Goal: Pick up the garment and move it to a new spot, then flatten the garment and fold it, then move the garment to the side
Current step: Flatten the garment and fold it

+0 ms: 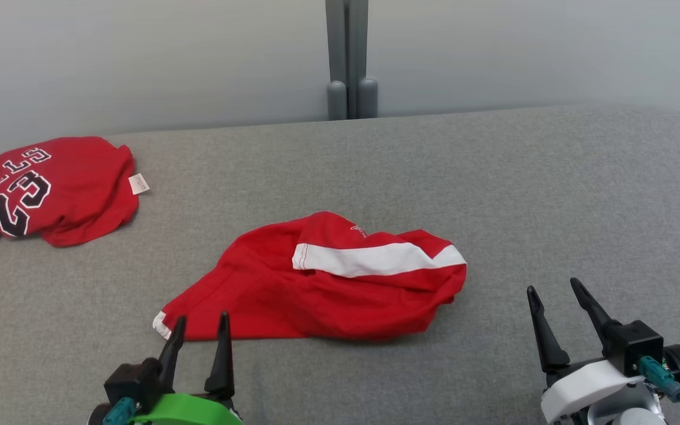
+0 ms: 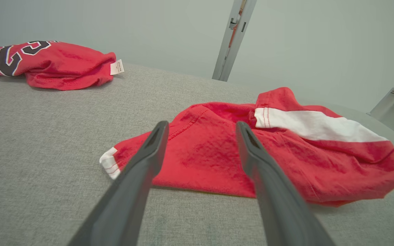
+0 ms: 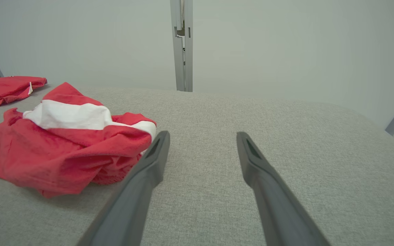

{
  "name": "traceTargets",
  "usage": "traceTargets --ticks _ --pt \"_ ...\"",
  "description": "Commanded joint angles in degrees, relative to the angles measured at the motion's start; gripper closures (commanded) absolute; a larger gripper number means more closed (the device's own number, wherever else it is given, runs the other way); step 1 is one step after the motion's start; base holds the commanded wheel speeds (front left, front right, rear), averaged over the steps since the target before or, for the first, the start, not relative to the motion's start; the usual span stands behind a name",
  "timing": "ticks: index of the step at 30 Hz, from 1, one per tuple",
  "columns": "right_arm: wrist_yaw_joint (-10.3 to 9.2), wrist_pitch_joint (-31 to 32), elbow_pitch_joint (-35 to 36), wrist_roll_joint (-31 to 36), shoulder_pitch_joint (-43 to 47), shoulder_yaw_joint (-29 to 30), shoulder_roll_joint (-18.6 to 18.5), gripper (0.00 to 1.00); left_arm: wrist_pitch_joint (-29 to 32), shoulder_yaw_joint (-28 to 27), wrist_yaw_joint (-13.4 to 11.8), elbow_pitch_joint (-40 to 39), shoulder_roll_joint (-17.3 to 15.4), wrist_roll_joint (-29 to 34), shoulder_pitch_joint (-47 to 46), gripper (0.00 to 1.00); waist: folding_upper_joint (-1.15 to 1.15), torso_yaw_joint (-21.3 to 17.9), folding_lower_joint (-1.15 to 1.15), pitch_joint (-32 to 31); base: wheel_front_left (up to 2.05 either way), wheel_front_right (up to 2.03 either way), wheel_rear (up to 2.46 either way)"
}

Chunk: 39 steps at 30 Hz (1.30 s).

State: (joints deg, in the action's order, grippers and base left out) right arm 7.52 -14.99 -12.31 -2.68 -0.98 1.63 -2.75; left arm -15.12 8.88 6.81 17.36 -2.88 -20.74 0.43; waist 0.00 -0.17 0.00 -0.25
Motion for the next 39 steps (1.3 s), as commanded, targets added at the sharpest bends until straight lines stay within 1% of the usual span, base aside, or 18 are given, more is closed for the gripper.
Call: traceTargets --ticks 1,7,15,19,22,27,33,38,39 --pt "-0.06 -0.2 -0.2 -0.5 -0.6 0.0 -0.2 0.0 -0.1 0.5 0.3 0.4 0.0 0.4 -1.8 0.0 0.0 0.0 0.0 0.2 0.0 0.0 0.0" --pt "-0.06 -0.2 -0.4 -0.5 -1.1 -0.8 -0.2 0.0 0.0 5.2 0.6 4.9 -0.1 1.3 -7.3 0.0 0.0 -0.8 0.0 1.3 0.0 0.0 0.0" --pt "-0.06 -0.2 -0.4 -0.6 -3.1 -1.6 -0.2 0.0 4.5 10.3 0.8 11.9 -0.1 -3.4 -17.2 0.0 0.0 -3.1 0.0 4.5 0.0 0.0 0.0" --pt "-0.06 -0.2 -0.3 -0.8 -4.1 -1.8 -0.2 0.0 7.6 13.1 0.8 14.4 -1.0 -7.5 -20.9 0.0 0.0 -4.5 0.0 6.4 0.0 0.0 0.0" --pt "-0.06 -0.2 -0.4 -0.9 -4.7 -1.7 -0.2 0.0 10.1 15.0 0.8 15.4 -2.0 -11.8 -22.9 0.0 0.0 -5.5 0.0 7.6 0.0 0.0 0.0" --pt "-0.06 -0.2 -0.4 -1.0 -5.6 -1.6 -0.2 0.0 12.6 16.3 0.8 16.0 -4.1 -18.6 -24.9 0.0 0.0 -6.4 0.0 9.0 0.0 0.0 0.0" --pt "-0.06 -0.2 -0.6 -1.3 -6.0 -1.6 -0.2 0.0 15.4 18.7 0.8 14.5 -5.8 -26.8 -25.6 0.0 0.0 -6.9 0.0 9.9 0.0 0.0 0.0" --pt "-0.06 -0.2 -0.7 -1.3 -6.3 -1.7 -0.2 0.0 16.8 22.0 0.8 12.7 -7.0 -31.0 -26.1 0.0 0.0 -7.1 0.0 10.2 0.0 0.0 0.0" --pt "-0.06 -0.2 -0.7 -1.3 -6.4 -1.7 -0.2 0.0 16.5 22.6 0.8 12.3 -7.3 -31.5 -26.3 0.19 0.0 -7.1 0.0 10.2 0.0 0.0 0.0"
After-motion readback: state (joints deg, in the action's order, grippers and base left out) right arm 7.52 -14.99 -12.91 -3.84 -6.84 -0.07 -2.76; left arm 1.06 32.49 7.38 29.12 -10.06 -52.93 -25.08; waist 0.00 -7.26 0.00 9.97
